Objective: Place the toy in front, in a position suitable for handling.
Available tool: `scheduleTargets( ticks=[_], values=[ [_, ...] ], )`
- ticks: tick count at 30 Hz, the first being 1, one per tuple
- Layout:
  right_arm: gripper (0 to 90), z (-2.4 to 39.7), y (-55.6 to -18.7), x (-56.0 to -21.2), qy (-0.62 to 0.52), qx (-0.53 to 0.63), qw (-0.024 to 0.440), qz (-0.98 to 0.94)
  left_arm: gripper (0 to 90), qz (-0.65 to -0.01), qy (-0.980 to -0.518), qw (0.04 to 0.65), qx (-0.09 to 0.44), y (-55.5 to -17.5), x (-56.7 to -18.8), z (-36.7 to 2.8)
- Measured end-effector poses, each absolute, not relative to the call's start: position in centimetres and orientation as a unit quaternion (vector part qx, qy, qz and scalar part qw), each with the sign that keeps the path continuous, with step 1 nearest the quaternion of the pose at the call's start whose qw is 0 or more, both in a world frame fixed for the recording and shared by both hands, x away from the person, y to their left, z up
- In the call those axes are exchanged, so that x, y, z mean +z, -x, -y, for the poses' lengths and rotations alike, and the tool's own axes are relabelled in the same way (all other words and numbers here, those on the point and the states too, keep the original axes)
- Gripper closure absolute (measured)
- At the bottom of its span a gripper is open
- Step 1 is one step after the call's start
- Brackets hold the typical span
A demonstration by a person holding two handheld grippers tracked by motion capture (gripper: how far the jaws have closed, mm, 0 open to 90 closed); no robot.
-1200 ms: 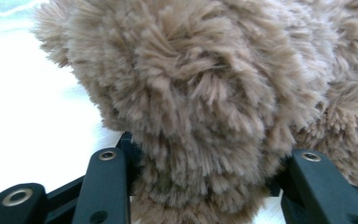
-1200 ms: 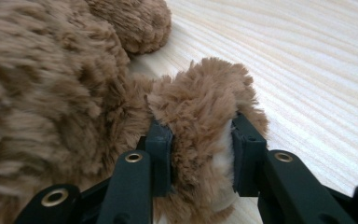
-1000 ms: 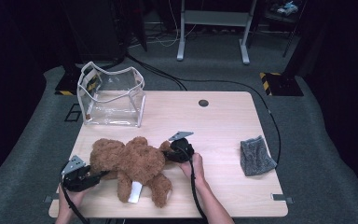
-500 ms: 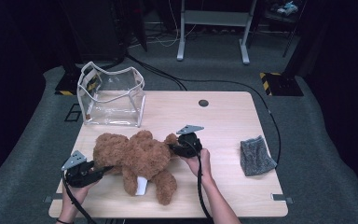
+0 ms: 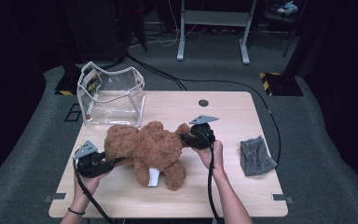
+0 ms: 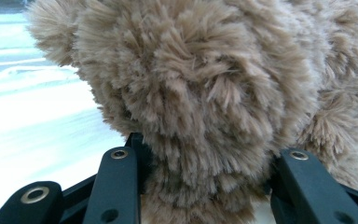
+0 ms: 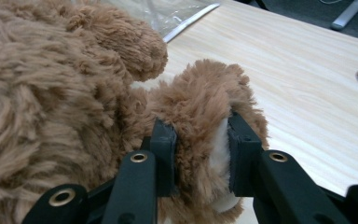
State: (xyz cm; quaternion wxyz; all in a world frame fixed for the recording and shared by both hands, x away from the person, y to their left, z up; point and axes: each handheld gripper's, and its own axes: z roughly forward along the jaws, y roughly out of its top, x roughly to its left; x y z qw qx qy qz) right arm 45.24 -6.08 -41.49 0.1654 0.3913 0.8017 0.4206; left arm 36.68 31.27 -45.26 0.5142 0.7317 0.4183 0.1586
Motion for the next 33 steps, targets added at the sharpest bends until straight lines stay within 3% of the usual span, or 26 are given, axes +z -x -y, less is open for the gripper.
scheduleTargets(
  ticks=[16, 33],
  values=[
    [68.6, 9.8, -46.7, -38.7, -0.412, 0.401, 0.198, -0.794, 57.7, -0.416, -0.725, 0.531, 0.14, -39.5, -44.5, -27.2],
    [68.5, 11.4, -50.0, -39.5, -0.453, 0.363, 0.211, -0.786, 57.6, -0.43, -0.731, 0.515, 0.128, -43.0, -45.3, -24.1]
  ],
)
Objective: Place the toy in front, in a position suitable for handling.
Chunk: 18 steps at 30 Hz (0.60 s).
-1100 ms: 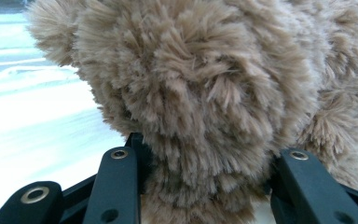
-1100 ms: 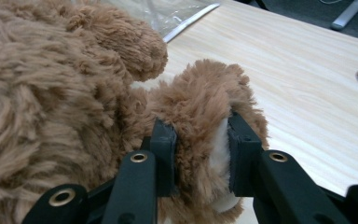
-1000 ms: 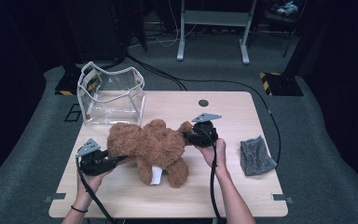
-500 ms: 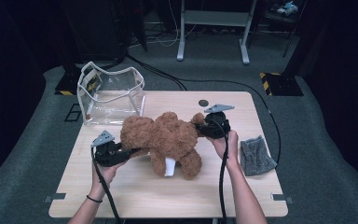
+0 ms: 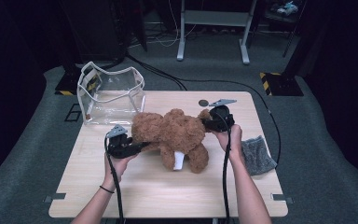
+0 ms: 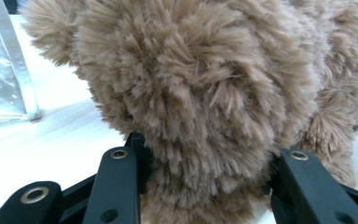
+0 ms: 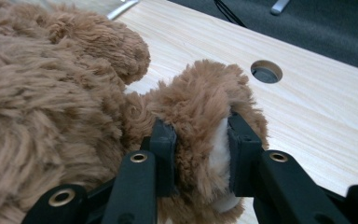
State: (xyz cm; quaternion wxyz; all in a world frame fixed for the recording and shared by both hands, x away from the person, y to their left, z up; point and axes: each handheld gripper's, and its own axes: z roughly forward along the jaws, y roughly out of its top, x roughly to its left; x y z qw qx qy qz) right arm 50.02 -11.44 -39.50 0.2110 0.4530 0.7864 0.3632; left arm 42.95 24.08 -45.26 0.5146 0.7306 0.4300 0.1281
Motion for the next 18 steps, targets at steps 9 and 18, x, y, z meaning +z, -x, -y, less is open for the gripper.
scheduleTargets(
  ticks=[9, 18],
  values=[
    [68.3, 11.6, -52.1, -41.4, -0.474, 0.347, 0.214, -0.78, 57.4, -0.452, -0.727, 0.501, 0.125, -44.6, -46.6, -22.7],
    [67.3, 11.0, -53.6, -44.3, -0.485, 0.323, 0.207, -0.786, 56.2, -0.451, -0.749, 0.465, 0.137, -45.4, -48.3, -22.4]
  ],
)
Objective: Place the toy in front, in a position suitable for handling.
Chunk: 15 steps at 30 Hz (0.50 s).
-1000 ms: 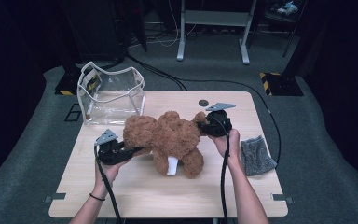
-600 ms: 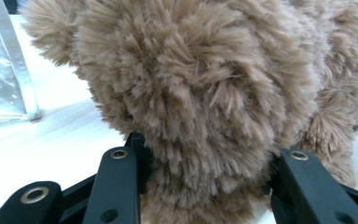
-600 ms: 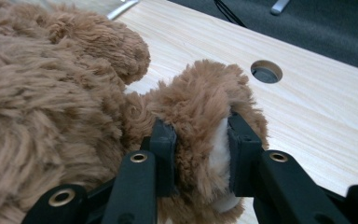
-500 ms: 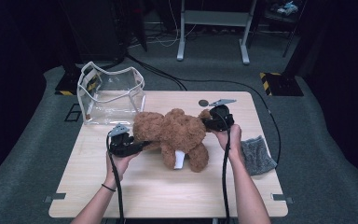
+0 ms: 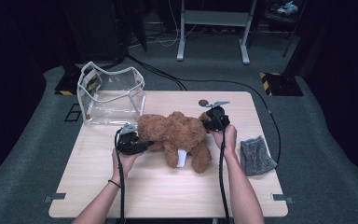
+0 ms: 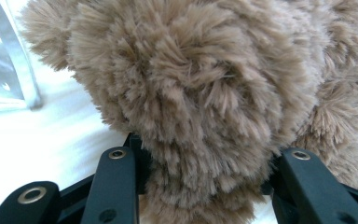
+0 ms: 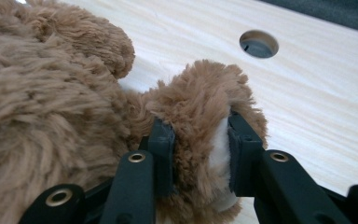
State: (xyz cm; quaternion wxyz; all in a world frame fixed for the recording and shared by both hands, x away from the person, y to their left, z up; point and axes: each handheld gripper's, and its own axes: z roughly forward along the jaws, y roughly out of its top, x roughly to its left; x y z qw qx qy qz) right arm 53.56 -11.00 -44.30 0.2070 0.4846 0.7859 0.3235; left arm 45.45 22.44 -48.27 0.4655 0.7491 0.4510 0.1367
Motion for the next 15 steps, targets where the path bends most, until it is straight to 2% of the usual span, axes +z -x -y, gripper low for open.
scheduleTargets(
  ticks=[6, 15],
  values=[
    [66.3, 11.1, -54.0, -46.7, -0.5, 0.318, 0.196, -0.781, 53.2, -0.446, -0.757, 0.457, 0.141, -45.5, -49.2, -22.4],
    [61.2, 11.7, -54.3, -48.0, -0.514, 0.324, 0.18, -0.773, 41.3, -0.44, -0.759, 0.456, 0.15, -45.5, -49.5, -22.4]
  ],
)
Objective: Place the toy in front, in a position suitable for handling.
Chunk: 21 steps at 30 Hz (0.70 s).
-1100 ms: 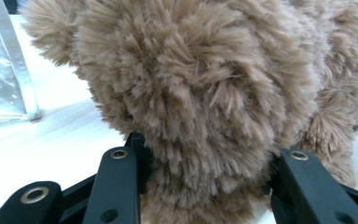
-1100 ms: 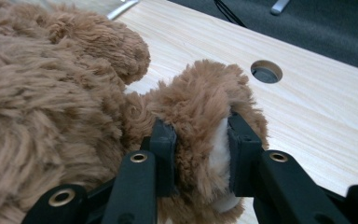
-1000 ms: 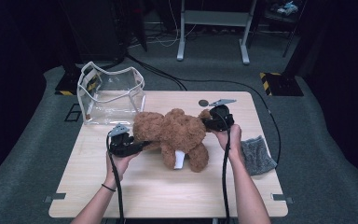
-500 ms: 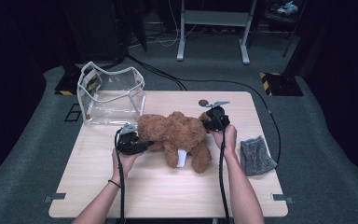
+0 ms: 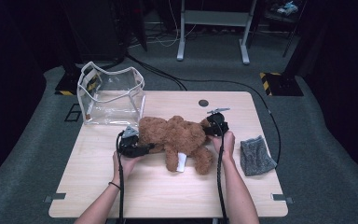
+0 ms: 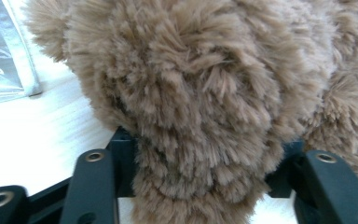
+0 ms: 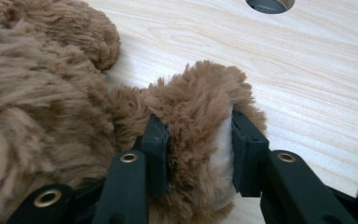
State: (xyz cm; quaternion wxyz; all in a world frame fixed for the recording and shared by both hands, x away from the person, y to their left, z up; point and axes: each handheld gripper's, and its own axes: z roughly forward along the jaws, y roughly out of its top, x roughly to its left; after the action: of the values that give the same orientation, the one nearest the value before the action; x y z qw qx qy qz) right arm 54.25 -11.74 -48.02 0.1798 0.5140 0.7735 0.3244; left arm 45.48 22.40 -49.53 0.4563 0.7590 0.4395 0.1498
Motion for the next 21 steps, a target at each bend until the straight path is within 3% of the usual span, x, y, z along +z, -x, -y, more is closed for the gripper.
scheduleTargets(
  ticks=[4, 8, 13, 21],
  values=[
    [53.3, 12.0, -54.3, -48.1, -0.521, 0.323, 0.177, -0.77, 27.9, -0.436, -0.762, 0.458, 0.141, -45.5, -49.5, -22.6],
    [38.4, 12.6, -53.9, -47.7, -0.527, 0.329, 0.179, -0.763, 17.0, -0.435, -0.764, 0.454, 0.144, -44.8, -49.2, -23.0],
    [16.6, 13.6, -52.7, -46.2, -0.529, 0.346, 0.183, -0.753, 11.0, -0.437, -0.763, 0.454, 0.143, -44.1, -49.0, -24.0],
    [4.8, 15.4, -49.6, -44.8, -0.509, 0.358, 0.177, -0.763, 7.8, -0.435, -0.772, 0.434, 0.165, -43.2, -49.7, -25.1]
  ],
)
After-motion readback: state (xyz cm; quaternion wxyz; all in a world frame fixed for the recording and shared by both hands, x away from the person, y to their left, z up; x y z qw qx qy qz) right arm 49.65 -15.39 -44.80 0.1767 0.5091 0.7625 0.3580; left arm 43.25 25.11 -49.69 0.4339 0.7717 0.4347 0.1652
